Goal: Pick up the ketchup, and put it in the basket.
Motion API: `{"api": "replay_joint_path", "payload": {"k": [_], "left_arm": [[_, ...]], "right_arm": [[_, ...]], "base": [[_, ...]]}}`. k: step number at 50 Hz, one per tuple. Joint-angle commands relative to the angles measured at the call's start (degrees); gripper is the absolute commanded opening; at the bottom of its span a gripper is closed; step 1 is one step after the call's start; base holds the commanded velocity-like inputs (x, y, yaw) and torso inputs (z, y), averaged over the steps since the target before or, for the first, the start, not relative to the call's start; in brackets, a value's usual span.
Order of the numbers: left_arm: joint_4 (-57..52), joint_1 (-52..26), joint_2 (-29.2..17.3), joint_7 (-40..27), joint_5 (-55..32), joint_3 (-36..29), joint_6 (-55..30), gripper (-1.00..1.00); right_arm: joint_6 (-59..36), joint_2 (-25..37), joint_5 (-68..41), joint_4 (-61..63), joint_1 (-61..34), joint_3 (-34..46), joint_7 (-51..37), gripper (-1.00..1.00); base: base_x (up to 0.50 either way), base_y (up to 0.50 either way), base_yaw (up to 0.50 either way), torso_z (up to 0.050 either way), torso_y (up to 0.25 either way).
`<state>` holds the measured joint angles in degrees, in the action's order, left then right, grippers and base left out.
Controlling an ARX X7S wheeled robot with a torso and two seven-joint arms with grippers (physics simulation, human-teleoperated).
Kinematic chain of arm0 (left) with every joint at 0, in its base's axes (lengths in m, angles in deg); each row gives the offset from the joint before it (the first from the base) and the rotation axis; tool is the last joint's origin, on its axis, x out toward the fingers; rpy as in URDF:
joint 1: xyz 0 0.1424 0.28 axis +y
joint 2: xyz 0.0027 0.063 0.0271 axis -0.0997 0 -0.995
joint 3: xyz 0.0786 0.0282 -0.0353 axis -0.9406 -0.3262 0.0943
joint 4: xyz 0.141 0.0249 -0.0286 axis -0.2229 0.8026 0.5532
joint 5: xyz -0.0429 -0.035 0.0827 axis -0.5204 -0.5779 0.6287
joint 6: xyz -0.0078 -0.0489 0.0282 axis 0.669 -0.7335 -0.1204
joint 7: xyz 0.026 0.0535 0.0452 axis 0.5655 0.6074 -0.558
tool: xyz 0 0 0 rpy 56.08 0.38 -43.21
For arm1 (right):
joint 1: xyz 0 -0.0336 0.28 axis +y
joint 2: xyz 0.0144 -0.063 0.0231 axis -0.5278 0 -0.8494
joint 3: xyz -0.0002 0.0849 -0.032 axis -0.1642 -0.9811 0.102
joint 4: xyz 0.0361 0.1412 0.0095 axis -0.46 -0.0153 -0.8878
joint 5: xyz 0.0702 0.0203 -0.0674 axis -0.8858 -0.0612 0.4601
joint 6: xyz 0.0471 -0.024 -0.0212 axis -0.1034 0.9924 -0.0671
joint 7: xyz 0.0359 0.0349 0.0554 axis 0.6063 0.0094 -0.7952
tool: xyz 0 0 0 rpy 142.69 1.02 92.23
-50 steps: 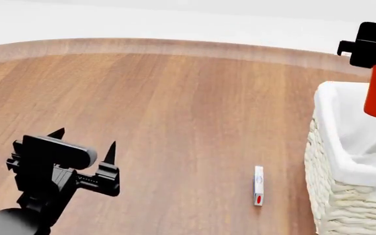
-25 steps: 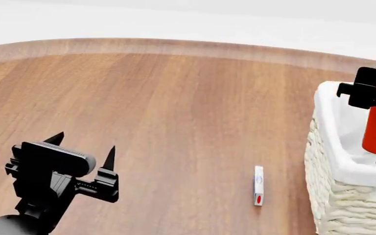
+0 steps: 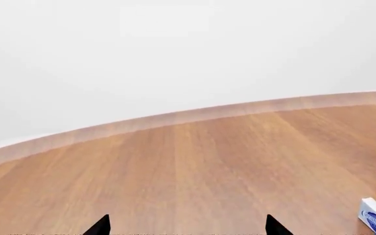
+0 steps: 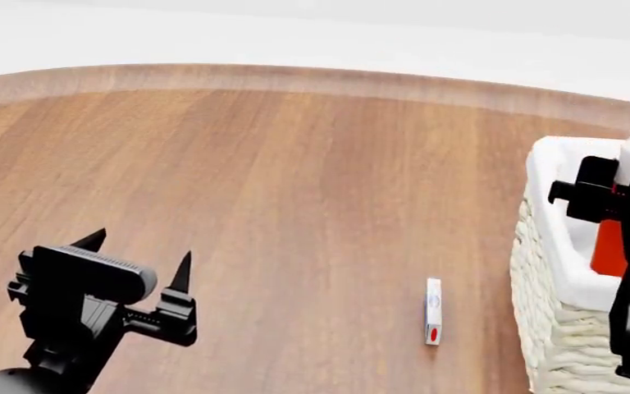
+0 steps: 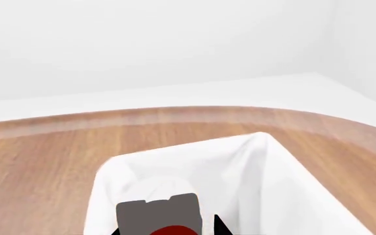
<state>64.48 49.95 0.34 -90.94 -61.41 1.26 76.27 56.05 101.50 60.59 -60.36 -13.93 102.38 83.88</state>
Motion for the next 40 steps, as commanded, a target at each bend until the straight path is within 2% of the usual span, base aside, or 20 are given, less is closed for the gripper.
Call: {"api": "replay_joint_path", "payload": {"k": [1, 20, 21, 40], "left_arm": [[0.12, 0.84, 0.93, 1.57, 1.23, 1.23, 1.21, 1.00], [1.88, 1.30, 1.15, 1.76, 1.06, 1.25, 2.33, 1.00], [1.86, 1.32, 1.15, 1.77, 1.02, 1.25, 2.32, 1.00], [2.17, 1.61, 1.20, 1.80, 0.91, 1.01, 2.78, 1.00]], "right_arm": [[0.84, -2.00, 10.47, 0.01, 1.83, -11.22, 2.94, -1.00], [-0.80, -3.26, 19.61, 0.01, 2.96, -22.40, 4.36, -1.00], [-0.85, -3.27, 19.87, 0.01, 3.03, -22.71, 4.33, 1.00], [2.26, -2.81, 21.92, 0.03, 0.37, -26.78, 7.76, 1.00]], "base": [[0.00, 0.00, 0.00, 0.000, 0.000], [0.00, 0.00, 0.00, 0.000, 0.000], [0.00, 0.00, 0.00, 0.000, 0.000], [0.00, 0.00, 0.00, 0.000, 0.000]]}}
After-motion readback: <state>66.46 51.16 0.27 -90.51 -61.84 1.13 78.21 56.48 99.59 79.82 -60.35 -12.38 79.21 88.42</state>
